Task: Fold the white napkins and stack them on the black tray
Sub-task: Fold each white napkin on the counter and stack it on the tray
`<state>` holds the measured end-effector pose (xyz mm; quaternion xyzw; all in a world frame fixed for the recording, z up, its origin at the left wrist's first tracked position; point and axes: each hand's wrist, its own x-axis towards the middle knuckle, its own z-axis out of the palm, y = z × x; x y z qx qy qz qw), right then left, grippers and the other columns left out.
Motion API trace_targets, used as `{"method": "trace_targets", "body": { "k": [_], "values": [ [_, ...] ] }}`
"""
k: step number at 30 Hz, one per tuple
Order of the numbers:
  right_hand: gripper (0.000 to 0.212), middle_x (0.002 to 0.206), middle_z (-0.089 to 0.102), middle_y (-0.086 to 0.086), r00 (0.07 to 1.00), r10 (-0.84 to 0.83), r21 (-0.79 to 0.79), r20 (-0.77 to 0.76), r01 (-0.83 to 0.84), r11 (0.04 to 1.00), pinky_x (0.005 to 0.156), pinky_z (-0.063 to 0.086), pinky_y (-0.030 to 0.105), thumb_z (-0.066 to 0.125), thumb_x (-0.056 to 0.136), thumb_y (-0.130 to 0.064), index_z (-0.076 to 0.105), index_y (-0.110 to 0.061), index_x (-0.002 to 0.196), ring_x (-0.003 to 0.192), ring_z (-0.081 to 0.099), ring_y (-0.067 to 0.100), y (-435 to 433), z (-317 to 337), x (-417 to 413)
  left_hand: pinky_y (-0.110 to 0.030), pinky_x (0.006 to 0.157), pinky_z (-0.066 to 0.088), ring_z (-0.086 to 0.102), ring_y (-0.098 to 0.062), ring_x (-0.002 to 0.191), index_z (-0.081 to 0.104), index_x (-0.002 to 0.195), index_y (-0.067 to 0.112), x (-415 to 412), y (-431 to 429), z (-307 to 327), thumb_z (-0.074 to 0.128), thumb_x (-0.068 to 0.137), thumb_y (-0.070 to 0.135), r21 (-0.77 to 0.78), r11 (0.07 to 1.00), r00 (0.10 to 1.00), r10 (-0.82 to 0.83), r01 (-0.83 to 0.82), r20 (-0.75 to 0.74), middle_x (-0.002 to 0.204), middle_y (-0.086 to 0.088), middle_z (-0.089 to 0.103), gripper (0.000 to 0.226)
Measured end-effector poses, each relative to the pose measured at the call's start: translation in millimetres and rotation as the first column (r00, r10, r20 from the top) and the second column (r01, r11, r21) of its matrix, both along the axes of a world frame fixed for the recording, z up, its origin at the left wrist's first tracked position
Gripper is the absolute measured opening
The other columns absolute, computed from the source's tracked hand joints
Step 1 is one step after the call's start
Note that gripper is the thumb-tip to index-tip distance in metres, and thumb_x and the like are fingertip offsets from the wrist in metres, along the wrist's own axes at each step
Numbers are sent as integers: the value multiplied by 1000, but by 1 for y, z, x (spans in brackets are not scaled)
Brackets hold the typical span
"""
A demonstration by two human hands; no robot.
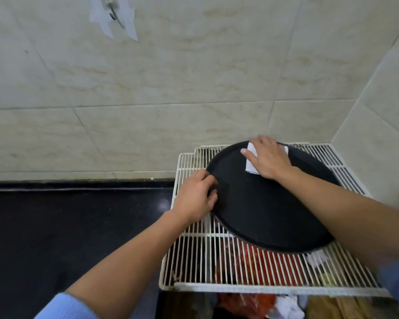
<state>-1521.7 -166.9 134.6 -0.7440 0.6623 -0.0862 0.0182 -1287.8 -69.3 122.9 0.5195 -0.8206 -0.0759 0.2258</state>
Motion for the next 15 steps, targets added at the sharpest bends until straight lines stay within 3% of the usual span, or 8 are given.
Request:
{"method": "trace_targets", "body": {
  "k": [3,7,15],
  "values": [
    [48,137,50,9,995,95,-141,29,-90,986,101,36,44,40,98,-47,53,-16,132,126,43,30,7,27,46,-37,74,48,58,-27,92,64,105,13,53,10,20,57,88,24,-13,988,988,153,-153,23,103,-6,60,22],
    [34,118,64,10,960,272,-134,74,-260,956,84,48,40,48,94,-35,63,-16,117,108,58,32,31,44,144,-35,70,44,60,-29,94,61,102,17,153,50,31,53,88,27,35,927,920,366,-374,139,102,-3,64,19],
    [26,96,70,8,802,592,-88,73,-586,805,71,49,36,48,94,-41,65,-22,93,89,63,32,138,21,377,-33,72,43,61,-29,95,60,97,23,361,208,29,51,88,31,94,715,699,633,-692,333,101,-3,67,15]
  ]
}}
